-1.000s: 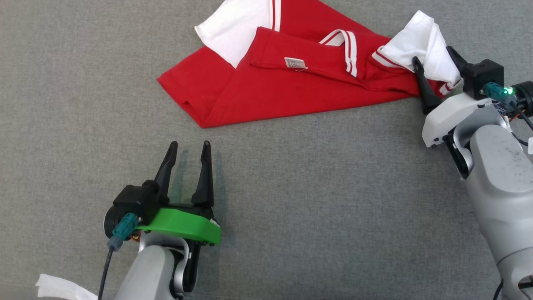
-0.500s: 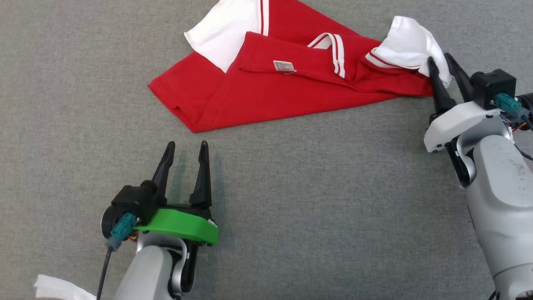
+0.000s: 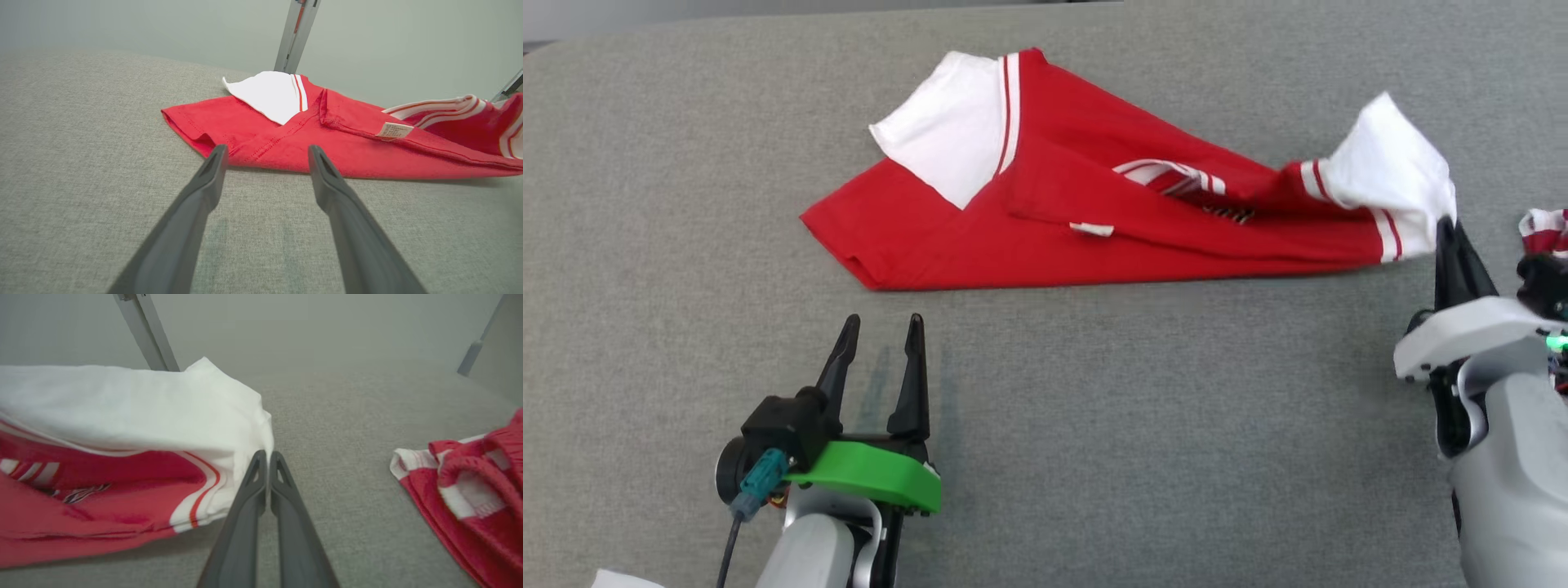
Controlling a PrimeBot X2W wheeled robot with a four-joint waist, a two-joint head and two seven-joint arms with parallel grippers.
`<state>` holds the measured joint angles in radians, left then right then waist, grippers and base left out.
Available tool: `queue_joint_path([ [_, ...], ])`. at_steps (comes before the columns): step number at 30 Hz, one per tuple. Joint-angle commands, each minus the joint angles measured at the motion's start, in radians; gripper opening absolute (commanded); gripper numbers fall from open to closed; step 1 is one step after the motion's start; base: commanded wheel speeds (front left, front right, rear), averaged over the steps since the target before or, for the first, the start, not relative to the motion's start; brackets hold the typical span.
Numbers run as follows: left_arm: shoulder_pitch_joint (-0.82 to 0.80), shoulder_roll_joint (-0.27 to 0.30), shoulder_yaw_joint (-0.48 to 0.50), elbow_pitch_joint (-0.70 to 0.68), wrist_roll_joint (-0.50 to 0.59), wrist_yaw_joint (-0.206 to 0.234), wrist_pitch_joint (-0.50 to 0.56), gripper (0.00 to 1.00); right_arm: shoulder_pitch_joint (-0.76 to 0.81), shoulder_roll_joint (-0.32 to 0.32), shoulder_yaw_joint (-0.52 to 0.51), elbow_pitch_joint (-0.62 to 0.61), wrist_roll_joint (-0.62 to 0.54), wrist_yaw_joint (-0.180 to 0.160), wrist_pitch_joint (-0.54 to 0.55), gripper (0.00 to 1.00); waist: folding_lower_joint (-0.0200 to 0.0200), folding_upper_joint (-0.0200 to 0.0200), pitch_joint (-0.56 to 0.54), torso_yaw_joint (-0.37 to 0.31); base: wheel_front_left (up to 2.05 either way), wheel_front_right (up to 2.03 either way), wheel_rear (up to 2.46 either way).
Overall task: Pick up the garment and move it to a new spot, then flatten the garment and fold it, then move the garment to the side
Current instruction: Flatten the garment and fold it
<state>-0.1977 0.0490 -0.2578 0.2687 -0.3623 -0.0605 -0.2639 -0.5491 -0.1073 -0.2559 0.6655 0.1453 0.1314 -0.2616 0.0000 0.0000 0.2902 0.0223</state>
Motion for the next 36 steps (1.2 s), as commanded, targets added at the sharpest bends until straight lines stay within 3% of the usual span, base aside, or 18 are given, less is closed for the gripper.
queue_joint_path([
  [1, 0.014, 0.004, 0.002, 0.003, 0.004, -0.003, 0.000, 1.00, 0.032, -0.002, -0.022, 0.008, -0.001, -0.002, -0.005, 0.48, 0.0000, 0.0000, -0.043, -0.047, 0.00, 0.00, 0.00],
  [2, 0.016, 0.004, -0.002, 0.001, 0.005, -0.004, 0.000, 1.00, 0.047, 0.001, -0.037, 0.013, -0.009, -0.002, -0.005, 1.00, 0.0000, 0.0000, -0.046, -0.056, 0.00, 0.00, 0.00],
  [8, -0.025, 0.004, -0.031, -0.005, 0.005, -0.012, 0.000, 1.00, 0.099, 0.031, -0.085, -0.026, -0.051, -0.001, -0.005, 1.00, 0.0000, 0.0000, -0.019, -0.098, 0.00, 0.00, 0.00],
  [15, -0.163, 0.004, -0.097, 0.035, -0.003, -0.024, 0.000, 1.00, 0.083, 0.050, -0.048, -0.119, -0.058, -0.001, -0.004, 1.00, 0.0000, 0.0000, 0.055, -0.141, 0.00, 0.00, 0.00],
  [27, -0.401, 0.005, -0.187, 0.314, -0.117, -0.040, 0.000, 1.00, 0.056, 0.055, 0.069, -0.172, -0.005, -0.001, -0.004, 1.00, 0.0000, 0.0000, 0.125, -0.213, 0.00, 0.00, 0.00],
  [36, -0.436, 0.005, -0.140, 0.382, -0.099, 0.024, 0.000, 1.00, 0.071, 0.054, 0.093, -0.187, 0.008, -0.001, -0.004, 1.00, 0.0000, 0.0000, 0.128, -0.233, 0.00, 0.00, 0.00],
])
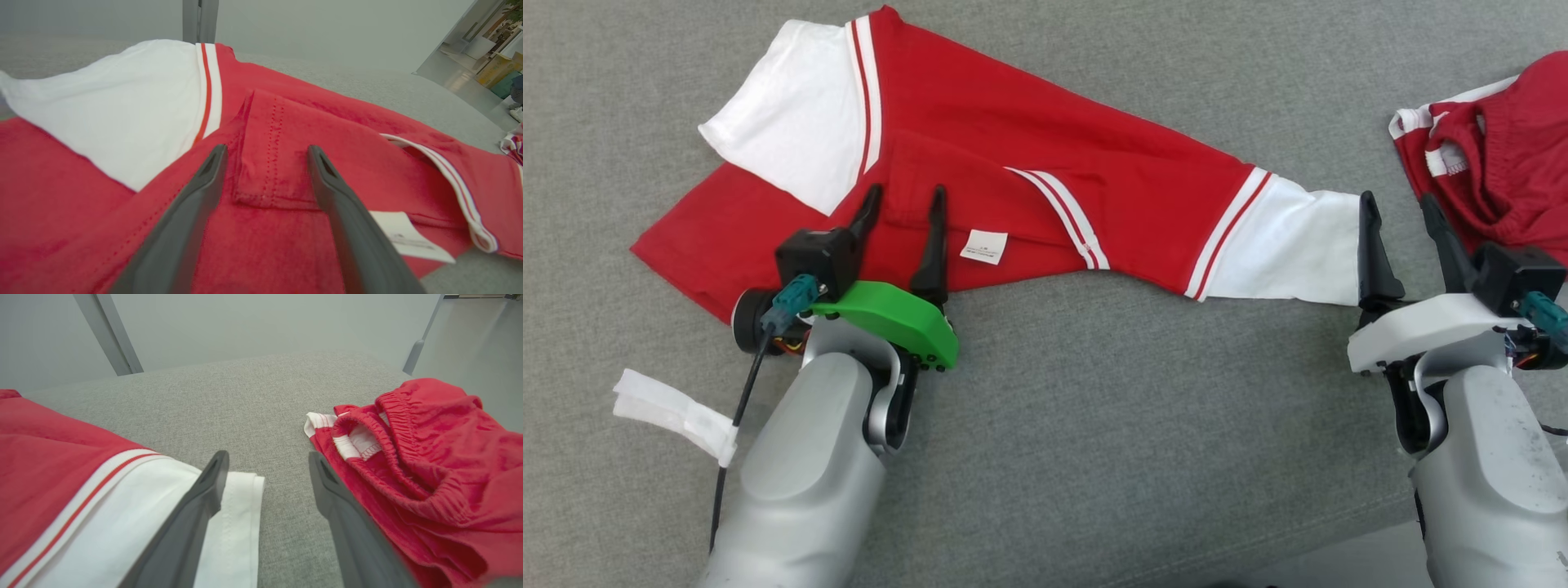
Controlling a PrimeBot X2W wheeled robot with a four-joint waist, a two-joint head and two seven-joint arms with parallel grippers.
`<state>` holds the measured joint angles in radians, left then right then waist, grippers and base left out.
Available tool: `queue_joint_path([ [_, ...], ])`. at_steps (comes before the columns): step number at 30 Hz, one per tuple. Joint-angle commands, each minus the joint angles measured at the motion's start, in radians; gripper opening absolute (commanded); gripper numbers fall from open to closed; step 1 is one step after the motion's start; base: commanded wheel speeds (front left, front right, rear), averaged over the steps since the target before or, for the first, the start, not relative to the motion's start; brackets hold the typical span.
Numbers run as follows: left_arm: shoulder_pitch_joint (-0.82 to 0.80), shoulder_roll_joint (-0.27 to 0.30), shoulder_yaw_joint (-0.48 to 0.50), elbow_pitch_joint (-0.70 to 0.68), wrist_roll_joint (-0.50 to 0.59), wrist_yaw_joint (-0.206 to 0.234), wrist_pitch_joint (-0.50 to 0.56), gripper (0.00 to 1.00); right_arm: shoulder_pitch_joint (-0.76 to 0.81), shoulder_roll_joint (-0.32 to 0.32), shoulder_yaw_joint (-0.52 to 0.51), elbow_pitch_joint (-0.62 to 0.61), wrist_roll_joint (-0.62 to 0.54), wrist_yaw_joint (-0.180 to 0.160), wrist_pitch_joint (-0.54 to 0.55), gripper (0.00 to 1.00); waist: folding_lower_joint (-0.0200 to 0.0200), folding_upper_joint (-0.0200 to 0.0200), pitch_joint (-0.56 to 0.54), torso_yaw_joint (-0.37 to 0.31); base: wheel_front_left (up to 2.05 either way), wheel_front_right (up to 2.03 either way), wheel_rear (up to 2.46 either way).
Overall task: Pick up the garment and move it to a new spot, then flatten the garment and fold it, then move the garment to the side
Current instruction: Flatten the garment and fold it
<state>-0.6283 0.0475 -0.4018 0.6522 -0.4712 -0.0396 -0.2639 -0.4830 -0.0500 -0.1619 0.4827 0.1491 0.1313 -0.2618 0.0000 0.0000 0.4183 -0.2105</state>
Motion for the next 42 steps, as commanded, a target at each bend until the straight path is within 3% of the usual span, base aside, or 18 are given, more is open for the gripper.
queue_joint_path([
  [1, 0.002, 0.006, 0.007, -0.001, 0.009, 0.004, 0.000, 1.00, 0.007, -0.003, 0.000, -0.005, 0.003, -0.001, -0.004, 1.00, 0.0000, 0.0000, -0.002, 0.001, 0.00, 0.00, 0.00],
  [6, 0.014, 0.006, -0.016, 0.020, -0.004, -0.031, 0.000, 1.00, 0.010, -0.003, 0.004, 0.001, 0.002, -0.001, -0.004, 1.00, 0.0000, 0.0000, -0.007, 0.008, 0.00, 0.00, 0.00],
  [7, 0.012, 0.006, -0.025, 0.021, -0.002, -0.034, 0.000, 0.31, 0.010, -0.003, 0.005, 0.003, 0.002, -0.001, -0.004, 1.00, 0.0000, 0.0000, -0.009, 0.010, 0.00, 0.00, 0.00],
  [8, 0.012, 0.006, -0.029, 0.021, -0.005, -0.036, 0.000, 0.00, 0.010, -0.003, 0.005, 0.003, 0.001, -0.001, -0.004, 1.00, 0.0000, 0.0000, -0.010, 0.012, 0.00, 0.00, 0.00],
  [14, 0.026, 0.007, -0.025, -0.037, -0.034, -0.043, 0.000, 0.00, 0.026, -0.003, 0.001, 0.007, -0.019, -0.001, -0.004, 1.00, 0.0000, 0.0000, -0.046, 0.056, 0.00, 0.00, 0.00],
  [23, 0.210, 0.006, 0.066, -0.256, 0.001, -0.006, 0.000, 0.00, 0.099, -0.003, 0.026, 0.003, -0.042, -0.001, -0.004, 1.00, 0.0000, 0.0000, -0.171, 0.221, 0.00, 0.00, 0.00],
  [28, 0.340, 0.006, 0.121, -0.269, 0.013, 0.007, 0.000, 0.00, 0.139, -0.003, 0.087, 0.009, -0.020, -0.001, -0.004, 1.00, 0.0000, 0.0000, -0.222, 0.292, 0.00, 0.00, 0.00],
  [34, 0.452, 0.005, 0.158, -0.218, 0.000, 0.032, 0.000, 0.00, 0.165, -0.004, 0.193, -0.008, -0.007, -0.001, -0.004, 1.00, 0.0000, 0.0000, -0.246, 0.328, 0.00, 0.00, 0.00],
  [35, 0.461, 0.005, 0.160, -0.204, -0.011, 0.036, 0.000, 0.31, 0.168, -0.003, 0.209, -0.014, -0.007, -0.001, -0.004, 1.00, 0.0000, 0.0000, -0.247, 0.331, 0.00, 0.00, 0.00],
  [36, 0.465, 0.006, 0.162, -0.194, -0.011, 0.044, 0.000, 1.00, 0.169, -0.003, 0.231, -0.024, -0.013, -0.001, -0.004, 1.00, 0.0000, 0.0000, -0.248, 0.333, 0.00, 0.00, 0.00],
  [42, 0.484, 0.005, 0.151, -0.202, -0.009, 0.061, 0.000, 1.00, 0.161, -0.003, 0.401, -0.057, -0.039, -0.001, -0.004, 1.00, 0.0000, 0.0000, -0.242, 0.352, 0.00, 0.00, 0.00],
])
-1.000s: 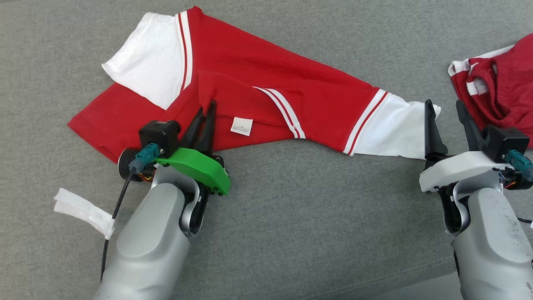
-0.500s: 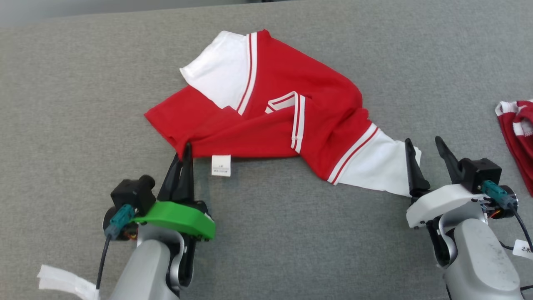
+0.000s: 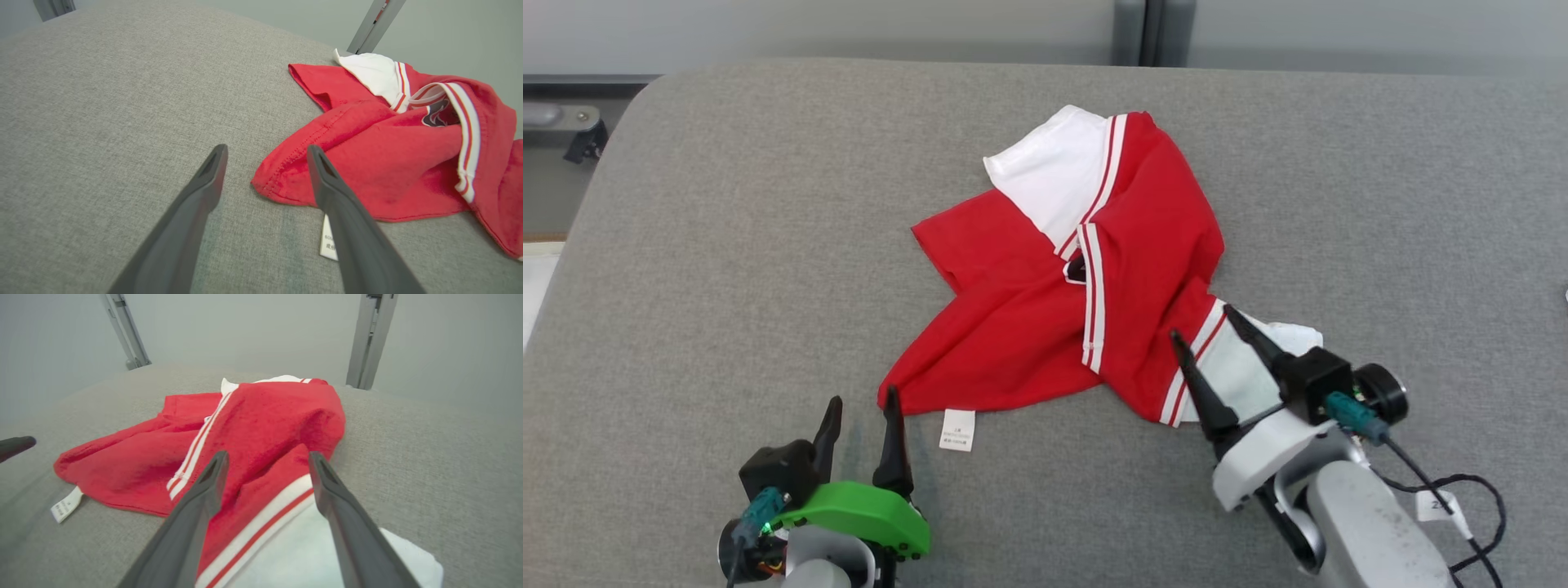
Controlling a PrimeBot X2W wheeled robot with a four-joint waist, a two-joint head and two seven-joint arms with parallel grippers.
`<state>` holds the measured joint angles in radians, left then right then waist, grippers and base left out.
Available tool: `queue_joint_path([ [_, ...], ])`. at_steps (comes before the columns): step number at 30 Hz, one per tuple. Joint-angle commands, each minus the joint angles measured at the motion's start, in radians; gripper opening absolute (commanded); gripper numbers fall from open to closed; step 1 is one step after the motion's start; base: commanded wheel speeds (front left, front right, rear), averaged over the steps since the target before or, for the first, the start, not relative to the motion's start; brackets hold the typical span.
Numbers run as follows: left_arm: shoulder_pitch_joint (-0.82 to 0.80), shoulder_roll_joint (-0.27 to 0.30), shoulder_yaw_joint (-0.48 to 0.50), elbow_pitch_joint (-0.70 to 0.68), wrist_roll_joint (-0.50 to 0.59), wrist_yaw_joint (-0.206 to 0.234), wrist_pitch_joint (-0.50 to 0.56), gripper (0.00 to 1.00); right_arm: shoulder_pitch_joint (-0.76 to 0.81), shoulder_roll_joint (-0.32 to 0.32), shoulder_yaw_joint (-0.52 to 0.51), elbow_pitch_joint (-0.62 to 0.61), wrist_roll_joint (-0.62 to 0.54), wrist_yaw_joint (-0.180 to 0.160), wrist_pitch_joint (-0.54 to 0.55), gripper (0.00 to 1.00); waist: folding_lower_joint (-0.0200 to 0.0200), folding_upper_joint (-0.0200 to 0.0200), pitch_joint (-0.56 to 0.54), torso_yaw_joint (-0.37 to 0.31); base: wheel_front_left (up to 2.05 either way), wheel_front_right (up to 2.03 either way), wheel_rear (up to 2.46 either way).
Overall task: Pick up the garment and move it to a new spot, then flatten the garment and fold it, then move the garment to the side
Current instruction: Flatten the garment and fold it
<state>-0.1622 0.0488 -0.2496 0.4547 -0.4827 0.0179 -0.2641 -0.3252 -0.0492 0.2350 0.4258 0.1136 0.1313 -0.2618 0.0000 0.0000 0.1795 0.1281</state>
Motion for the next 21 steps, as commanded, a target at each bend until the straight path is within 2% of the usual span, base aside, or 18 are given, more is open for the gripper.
queue_joint_path([
  [1, 0.016, 0.004, -0.006, -0.009, 0.006, 0.006, 0.000, 1.00, -0.004, -0.005, 0.032, 0.009, -0.003, -0.001, -0.004, 1.00, 0.0000, 0.0000, -0.001, 0.018, 0.00, 0.00, 0.00],
  [8, -0.007, 0.004, -0.049, -0.039, -0.006, 0.008, 0.000, 1.00, -0.092, -0.005, 0.167, 0.156, 0.027, -0.001, -0.004, 1.00, 0.0000, 0.0000, 0.026, 0.080, 0.00, 0.00, 0.00],
  [16, -0.018, 0.004, -0.066, -0.044, -0.021, 0.011, 0.000, 1.00, -0.154, -0.005, 0.212, 0.286, 0.026, -0.001, -0.004, 1.00, 0.0000, 0.0000, 0.058, 0.137, 0.00, 0.00, 0.00],
  [19, -0.017, 0.004, -0.069, -0.046, -0.026, 0.010, 0.000, 1.00, -0.158, -0.005, 0.204, 0.304, 0.022, -0.001, -0.003, 0.82, 0.0000, 0.0000, 0.064, 0.145, 0.00, 0.00, 0.00],
  [20, -0.014, 0.004, -0.070, -0.048, -0.027, 0.011, 0.000, 1.00, -0.156, -0.005, 0.190, 0.313, 0.020, -0.001, -0.002, 0.66, 0.0000, 0.0000, 0.067, 0.148, 0.00, 0.00, 0.00],
  [21, -0.014, 0.004, -0.070, -0.049, -0.029, 0.012, 0.000, 1.00, -0.156, -0.005, 0.183, 0.318, 0.018, -0.001, -0.002, 0.62, 0.0000, 0.0000, 0.068, 0.148, 0.00, 0.00, 0.00],
])
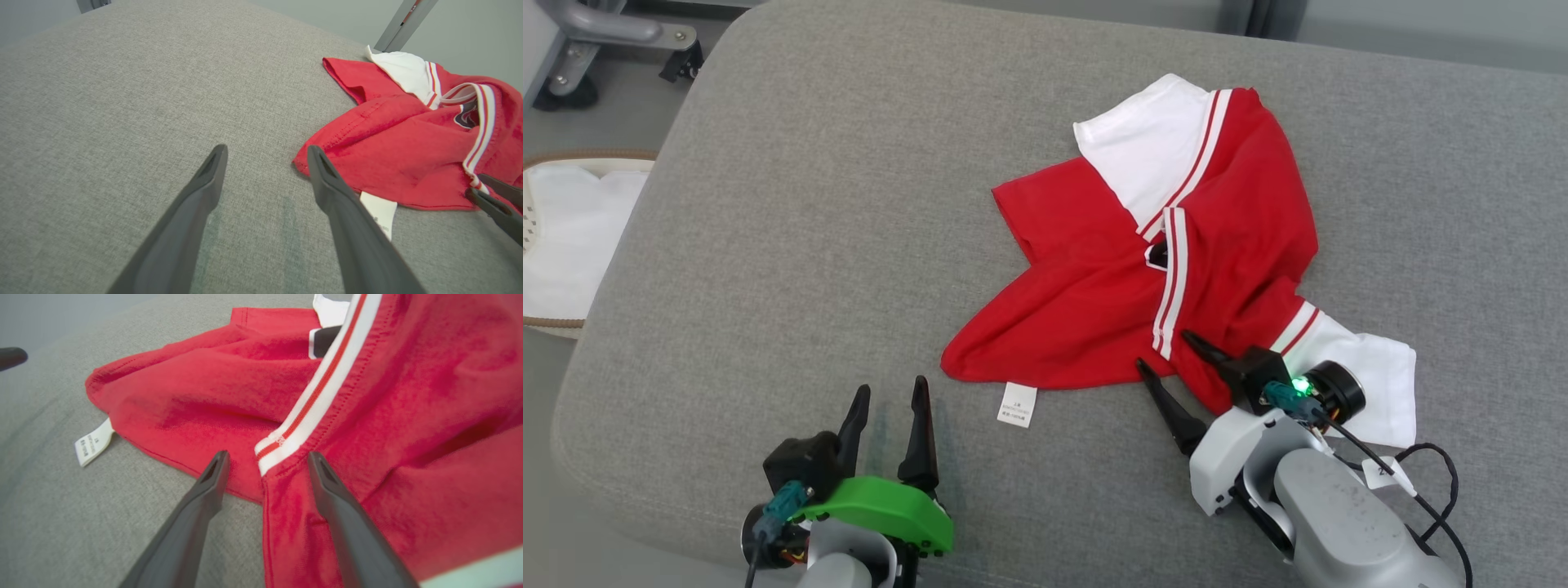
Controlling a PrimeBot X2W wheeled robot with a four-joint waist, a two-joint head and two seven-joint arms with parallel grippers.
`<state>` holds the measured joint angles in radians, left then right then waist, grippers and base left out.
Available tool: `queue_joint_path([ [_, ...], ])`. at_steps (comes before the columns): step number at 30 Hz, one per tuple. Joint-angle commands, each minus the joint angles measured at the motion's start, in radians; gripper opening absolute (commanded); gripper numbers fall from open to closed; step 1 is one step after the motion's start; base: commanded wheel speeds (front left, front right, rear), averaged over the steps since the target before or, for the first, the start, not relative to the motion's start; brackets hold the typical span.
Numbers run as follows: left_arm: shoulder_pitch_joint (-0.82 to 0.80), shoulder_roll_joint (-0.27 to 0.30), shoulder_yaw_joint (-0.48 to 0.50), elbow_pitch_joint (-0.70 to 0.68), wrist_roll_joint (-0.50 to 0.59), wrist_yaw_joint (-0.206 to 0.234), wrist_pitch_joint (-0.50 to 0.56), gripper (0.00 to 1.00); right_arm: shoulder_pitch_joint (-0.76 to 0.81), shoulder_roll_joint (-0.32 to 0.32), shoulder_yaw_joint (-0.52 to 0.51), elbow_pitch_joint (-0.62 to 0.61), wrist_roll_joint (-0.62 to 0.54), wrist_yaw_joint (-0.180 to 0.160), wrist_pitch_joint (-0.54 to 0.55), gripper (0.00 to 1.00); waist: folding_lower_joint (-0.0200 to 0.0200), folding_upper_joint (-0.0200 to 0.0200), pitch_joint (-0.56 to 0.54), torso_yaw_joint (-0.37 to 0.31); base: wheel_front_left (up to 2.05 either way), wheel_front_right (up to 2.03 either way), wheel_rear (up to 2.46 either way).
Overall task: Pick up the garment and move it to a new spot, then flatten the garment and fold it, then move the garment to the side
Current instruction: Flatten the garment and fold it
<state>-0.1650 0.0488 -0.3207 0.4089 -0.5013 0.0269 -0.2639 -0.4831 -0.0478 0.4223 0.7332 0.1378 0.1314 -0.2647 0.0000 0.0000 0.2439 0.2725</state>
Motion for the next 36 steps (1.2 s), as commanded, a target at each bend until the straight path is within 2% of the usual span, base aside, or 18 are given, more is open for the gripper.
queue_joint_path([
  [1, -0.011, 0.004, 0.000, -0.003, -0.011, 0.005, 0.000, 1.00, 0.001, -0.006, -0.012, 0.016, -0.009, -0.002, 0.001, 0.55, 0.0000, 0.0000, 0.005, 0.003, 0.00, 0.00, 0.00],
  [3, -0.010, 0.004, -0.005, -0.002, -0.013, 0.006, 0.000, 1.00, -0.002, -0.008, -0.026, 0.033, -0.019, -0.002, 0.002, 0.44, 0.0000, 0.0000, 0.007, 0.001, 0.00, 0.00, 0.00],
  [4, -0.010, 0.004, -0.006, -0.001, -0.013, 0.007, 0.000, 1.00, -0.002, -0.008, -0.028, 0.041, -0.021, -0.002, 0.002, 0.35, 0.0000, 0.0000, 0.007, 0.001, 0.00, 0.00, 0.00],
  [6, -0.012, 0.004, -0.009, -0.001, -0.014, 0.005, 0.000, 1.00, -0.003, -0.008, -0.037, 0.043, -0.014, -0.002, 0.002, 0.09, 0.0000, 0.0000, 0.008, -0.001, 0.00, 0.00, 0.00],
  [7, -0.015, 0.004, -0.009, -0.001, -0.013, 0.003, 0.000, 1.00, -0.004, -0.008, -0.041, 0.037, -0.008, -0.002, 0.002, 0.02, 0.0000, 0.0000, 0.009, -0.002, 0.00, 0.00, 0.00],
  [14, -0.015, 0.004, -0.006, 0.005, -0.004, -0.005, 0.000, 1.00, 0.003, -0.007, -0.061, -0.013, 0.019, -0.002, 0.001, 0.00, 0.0000, 0.0000, -0.004, -0.013, 0.00, 0.00, 0.00],
  [18, 0.006, 0.004, 0.007, 0.009, 0.009, -0.007, 0.000, 1.00, 0.004, -0.006, -0.093, -0.099, 0.071, -0.002, 0.001, 0.00, 0.0000, 0.0000, -0.024, -0.035, 0.00, 0.00, 0.00],
  [22, 0.024, 0.004, 0.024, 0.018, 0.028, -0.014, 0.000, 1.00, -0.019, -0.011, -0.203, -0.187, 0.099, -0.002, 0.001, 0.00, 0.0000, 0.0000, -0.044, -0.075, 0.00, 0.00, 0.00],
  [27, 0.038, 0.004, 0.026, 0.025, 0.043, -0.019, 0.000, 1.00, -0.026, -0.074, -0.371, -0.210, 0.079, -0.002, 0.000, 0.00, 0.0000, 0.0000, -0.069, -0.123, 0.00, 0.00, 0.00],
  [29, 0.039, 0.004, 0.027, 0.027, 0.043, -0.024, 0.000, 1.00, -0.022, -0.110, -0.431, -0.185, 0.061, -0.002, 0.000, 0.09, 0.0000, 0.0000, -0.072, -0.139, 0.00, 0.00, 0.00],
  [31, 0.034, 0.004, 0.024, 0.029, 0.046, -0.026, 0.000, 1.00, -0.016, -0.145, -0.483, -0.147, 0.022, -0.002, 0.000, 0.25, 0.0000, 0.0000, -0.072, -0.152, 0.00, 0.00, 0.00],
  [32, 0.030, 0.004, 0.023, 0.028, 0.047, -0.026, 0.000, 1.00, -0.013, -0.154, -0.509, -0.123, 0.007, -0.002, 0.001, 0.57, 0.0000, 0.0000, -0.070, -0.159, 0.00, 0.00, 0.00],
  [33, 0.025, 0.004, 0.020, 0.028, 0.048, -0.027, 0.000, 1.00, -0.018, -0.166, -0.542, -0.103, -0.013, -0.002, 0.000, 1.00, 0.0000, 0.0000, -0.067, -0.165, 0.00, 0.00, 0.00],
  [36, 0.009, 0.004, 0.022, 0.029, 0.052, -0.028, 0.000, 1.00, -0.040, -0.182, -0.631, -0.066, -0.074, -0.002, 0.000, 1.00, 0.0000, 0.0000, -0.056, -0.183, 0.00, 0.00, 0.00],
])
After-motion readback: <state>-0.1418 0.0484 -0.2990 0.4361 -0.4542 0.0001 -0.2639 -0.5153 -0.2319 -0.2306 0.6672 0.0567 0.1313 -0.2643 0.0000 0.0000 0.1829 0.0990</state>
